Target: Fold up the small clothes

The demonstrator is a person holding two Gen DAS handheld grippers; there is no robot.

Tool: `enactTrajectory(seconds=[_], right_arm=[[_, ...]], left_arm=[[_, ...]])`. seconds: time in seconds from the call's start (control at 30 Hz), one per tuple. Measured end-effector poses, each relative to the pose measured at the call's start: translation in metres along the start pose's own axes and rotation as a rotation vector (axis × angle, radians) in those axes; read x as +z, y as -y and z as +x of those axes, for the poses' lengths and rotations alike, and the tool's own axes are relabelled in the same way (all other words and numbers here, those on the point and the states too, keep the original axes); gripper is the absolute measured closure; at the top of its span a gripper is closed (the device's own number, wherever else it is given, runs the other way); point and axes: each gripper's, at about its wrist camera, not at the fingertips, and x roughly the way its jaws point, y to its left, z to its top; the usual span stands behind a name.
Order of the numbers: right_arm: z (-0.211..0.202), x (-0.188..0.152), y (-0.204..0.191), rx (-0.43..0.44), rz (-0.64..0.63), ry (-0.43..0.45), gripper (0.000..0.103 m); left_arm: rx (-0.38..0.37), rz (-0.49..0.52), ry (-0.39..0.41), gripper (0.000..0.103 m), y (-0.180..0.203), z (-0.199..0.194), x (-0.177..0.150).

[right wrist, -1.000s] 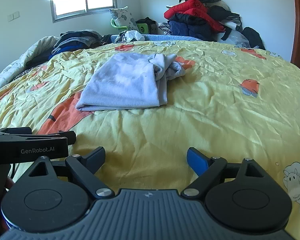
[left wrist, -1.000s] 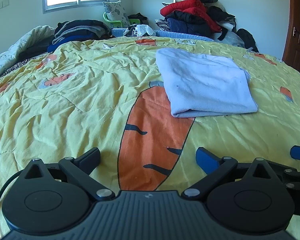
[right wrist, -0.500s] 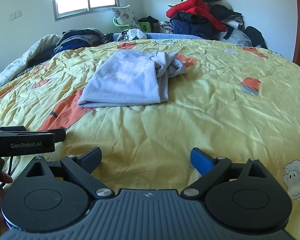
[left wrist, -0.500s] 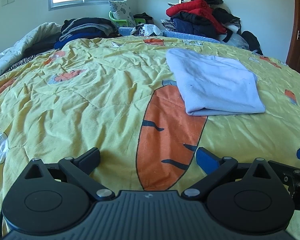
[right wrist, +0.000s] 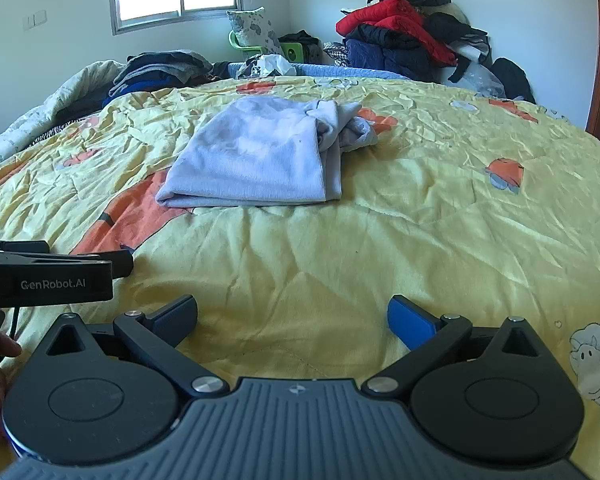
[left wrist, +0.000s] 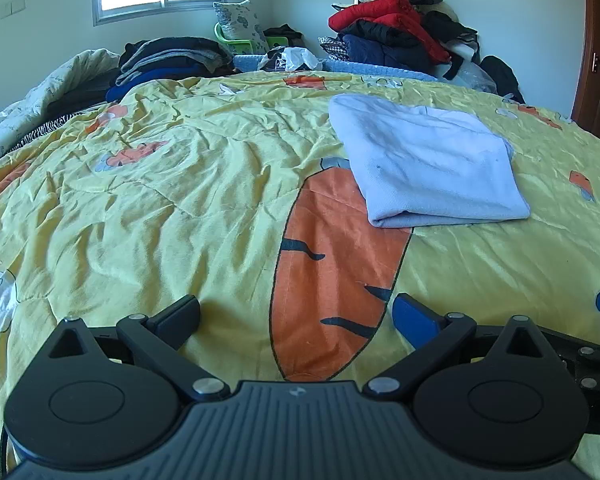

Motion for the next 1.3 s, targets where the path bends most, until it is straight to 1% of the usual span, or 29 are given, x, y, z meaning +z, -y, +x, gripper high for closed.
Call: enactTrajectory(seconds=[0.63,0.8,1.03,1.3], right_arm=[[0.0032,-0.0004,-0.0046,-0.033,-0.042,-0.015,0.0],[0.0029,-0.0008,-0.0052,-0.039,-0.039,-0.013,0.001],[0.0012,-0.0016,-0.0016,-0.079,-0.016,-0.007,0.001],[0.0007,-0.0023,-0.0023,-0.083,-0.019,-0.014,0.0]], left_arm=[[0.004,-0.001,0.004,0.0,0.001,-0.0002,-0.0004],[-0.002,-0.004,0.006,0.0,-0.0003,-0.0003,0.0006],[-0.003,-0.004,0.006,0.0,-0.0031,0.0003,0.0011],[-0.002,-0.004,0.006,0.0,-0.0028,0.0003,0.0011]])
